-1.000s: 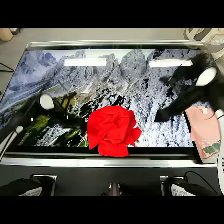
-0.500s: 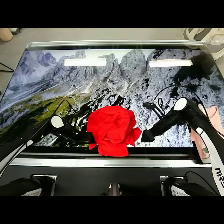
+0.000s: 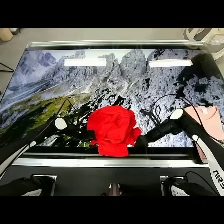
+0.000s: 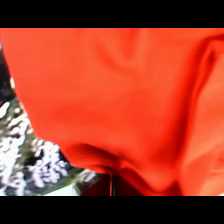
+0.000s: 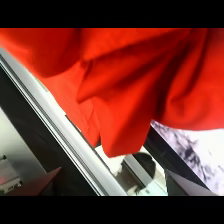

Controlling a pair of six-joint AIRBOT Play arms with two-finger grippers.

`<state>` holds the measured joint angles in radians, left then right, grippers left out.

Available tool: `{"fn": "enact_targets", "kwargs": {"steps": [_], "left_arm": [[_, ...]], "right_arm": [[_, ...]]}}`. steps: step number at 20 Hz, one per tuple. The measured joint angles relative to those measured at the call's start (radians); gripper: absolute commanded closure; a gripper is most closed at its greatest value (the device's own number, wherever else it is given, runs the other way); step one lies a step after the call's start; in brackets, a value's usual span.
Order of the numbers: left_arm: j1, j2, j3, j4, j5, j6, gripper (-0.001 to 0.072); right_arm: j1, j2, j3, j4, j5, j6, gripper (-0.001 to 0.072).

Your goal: Fold the shirts.

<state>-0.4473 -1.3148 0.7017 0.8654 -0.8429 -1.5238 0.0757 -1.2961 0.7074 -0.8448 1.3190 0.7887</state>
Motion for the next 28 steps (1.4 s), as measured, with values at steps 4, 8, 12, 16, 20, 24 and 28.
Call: {"fn": "enact_targets", "kwargs": {"steps": [4, 8, 12, 16, 20, 24, 28], "left_arm": [[0.0, 0.03, 0.002, -0.005, 0.005, 0.005, 0.0683], [0.01, 0.092, 0.025, -0.001, 0.004, 0.006, 0.0685], [0.103, 0.23, 0.224, 0.05, -0.002, 0.006, 0.0685], [0.284, 0.372, 0.665, 0.083, 0.035, 0.006, 0.0684], [0.39, 0.444, 1.076, 0.089, 0.151, 0.006, 0.0684], [0.422, 0.472, 1.264, 0.16, 0.222, 0.006, 0.0684], [0.43, 0.466, 1.307, 0.332, 0.171, -0.02, 0.0684]], "right_arm": [[0.083, 0.0, -0.037, 0.05, -0.138, -0.011, 0.0691], [0.12, 0.014, -0.004, 0.035, -0.206, 0.024, 0.0698], [0.129, 0.128, 0.253, -0.164, -0.129, 0.044, 0.0698], [0.131, 0.296, 0.766, -0.507, -0.134, 0.132, 0.0698], [0.133, 0.382, 1.172, -0.641, -0.194, 0.195, 0.0698], [0.134, 0.399, 1.315, -0.719, -0.213, 0.224, 0.0697], [0.134, 0.381, 1.353, -0.816, -0.206, 0.252, 0.0697]]}}
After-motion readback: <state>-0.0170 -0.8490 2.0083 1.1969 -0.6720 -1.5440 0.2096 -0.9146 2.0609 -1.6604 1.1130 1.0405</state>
